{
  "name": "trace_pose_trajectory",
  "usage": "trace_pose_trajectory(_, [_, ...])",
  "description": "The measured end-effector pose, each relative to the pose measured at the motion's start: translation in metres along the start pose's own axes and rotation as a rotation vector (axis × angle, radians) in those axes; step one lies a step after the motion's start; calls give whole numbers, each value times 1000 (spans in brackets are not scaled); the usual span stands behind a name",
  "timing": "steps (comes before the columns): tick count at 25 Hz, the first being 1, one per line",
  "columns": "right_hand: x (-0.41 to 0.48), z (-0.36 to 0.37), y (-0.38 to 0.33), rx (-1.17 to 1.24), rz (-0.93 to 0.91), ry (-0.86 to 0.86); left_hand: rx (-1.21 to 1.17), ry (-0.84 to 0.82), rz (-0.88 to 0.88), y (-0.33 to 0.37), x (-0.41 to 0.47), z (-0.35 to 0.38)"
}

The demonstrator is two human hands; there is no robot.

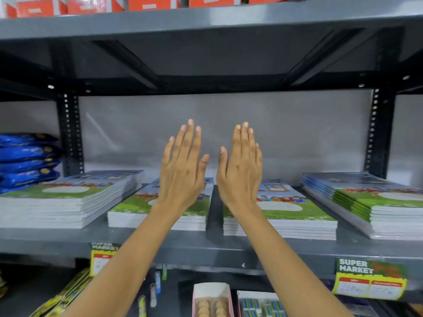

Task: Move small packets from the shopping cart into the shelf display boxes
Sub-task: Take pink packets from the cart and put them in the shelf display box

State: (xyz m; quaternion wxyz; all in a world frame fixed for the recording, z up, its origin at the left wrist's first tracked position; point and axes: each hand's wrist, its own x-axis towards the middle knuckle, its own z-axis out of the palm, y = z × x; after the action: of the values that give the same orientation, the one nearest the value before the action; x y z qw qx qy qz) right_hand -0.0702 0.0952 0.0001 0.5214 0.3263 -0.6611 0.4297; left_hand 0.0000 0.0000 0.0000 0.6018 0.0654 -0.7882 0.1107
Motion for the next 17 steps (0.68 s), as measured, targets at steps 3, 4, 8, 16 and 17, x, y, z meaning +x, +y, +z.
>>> trace_pose_trajectory(3, [-16,1,-39,170,-10,-15,93,63,-81,-20,-23,-35])
trace_pose_trajectory(4, [-26,4,-56,212,-27,-39,147,61,-93,-31,-38,-48])
trace_pose_trajectory(8, [-63,18,-123,392,-144,-115,343,-15,-146,-71,-87,-99])
trace_pose_trajectory(16, [-191,48,-264,771,-260,-379,688,-166,-513,-146,-227,-228])
trace_pose_trajectory(17, [-211,51,-275,792,-280,-415,723,-200,-545,-151,-247,-239])
